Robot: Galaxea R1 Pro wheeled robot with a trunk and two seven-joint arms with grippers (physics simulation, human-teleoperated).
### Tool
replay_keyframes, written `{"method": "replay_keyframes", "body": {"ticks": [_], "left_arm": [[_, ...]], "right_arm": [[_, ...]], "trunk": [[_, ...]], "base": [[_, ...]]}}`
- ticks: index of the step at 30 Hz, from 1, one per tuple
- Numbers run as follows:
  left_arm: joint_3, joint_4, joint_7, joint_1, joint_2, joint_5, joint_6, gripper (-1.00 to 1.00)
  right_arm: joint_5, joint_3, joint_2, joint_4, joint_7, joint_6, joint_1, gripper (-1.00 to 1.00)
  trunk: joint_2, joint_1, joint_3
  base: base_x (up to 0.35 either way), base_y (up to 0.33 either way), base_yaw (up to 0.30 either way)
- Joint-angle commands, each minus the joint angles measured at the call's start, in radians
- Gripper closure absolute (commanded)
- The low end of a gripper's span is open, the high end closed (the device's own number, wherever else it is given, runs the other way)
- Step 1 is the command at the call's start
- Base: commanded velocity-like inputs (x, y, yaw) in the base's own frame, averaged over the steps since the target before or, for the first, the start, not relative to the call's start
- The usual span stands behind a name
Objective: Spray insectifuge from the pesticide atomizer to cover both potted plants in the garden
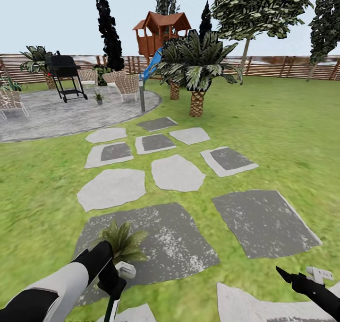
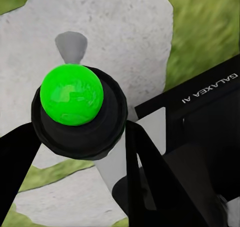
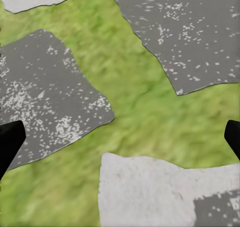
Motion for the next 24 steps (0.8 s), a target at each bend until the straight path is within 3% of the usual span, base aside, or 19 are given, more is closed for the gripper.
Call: {"method": "replay_keyframes", "body": {"ticks": [1, 18, 24], "left_arm": [[-0.008, -0.002, -0.008, 0.000, 0.001, -0.002, 0.003, 1.00], [-0.002, -0.063, -0.008, 0.000, 0.009, -0.002, 0.004, 1.00], [-0.002, -0.072, -0.008, 0.000, 0.008, -0.002, 0.004, 1.00]], "right_arm": [[0.005, -0.006, 0.000, -0.002, 0.007, 0.004, -0.002, -1.00], [0.005, -0.006, 0.001, -0.001, 0.008, 0.004, -0.002, -1.00], [0.005, -0.006, 0.001, -0.002, 0.008, 0.004, -0.002, -1.00]], "trunk": [[0.000, 0.000, -0.001], [0.000, 0.000, -0.011], [0.000, 0.000, -0.012]], "base": [[0.000, 0.000, 0.191], [0.003, -0.001, 0.257], [0.208, -0.169, 0.100]]}}
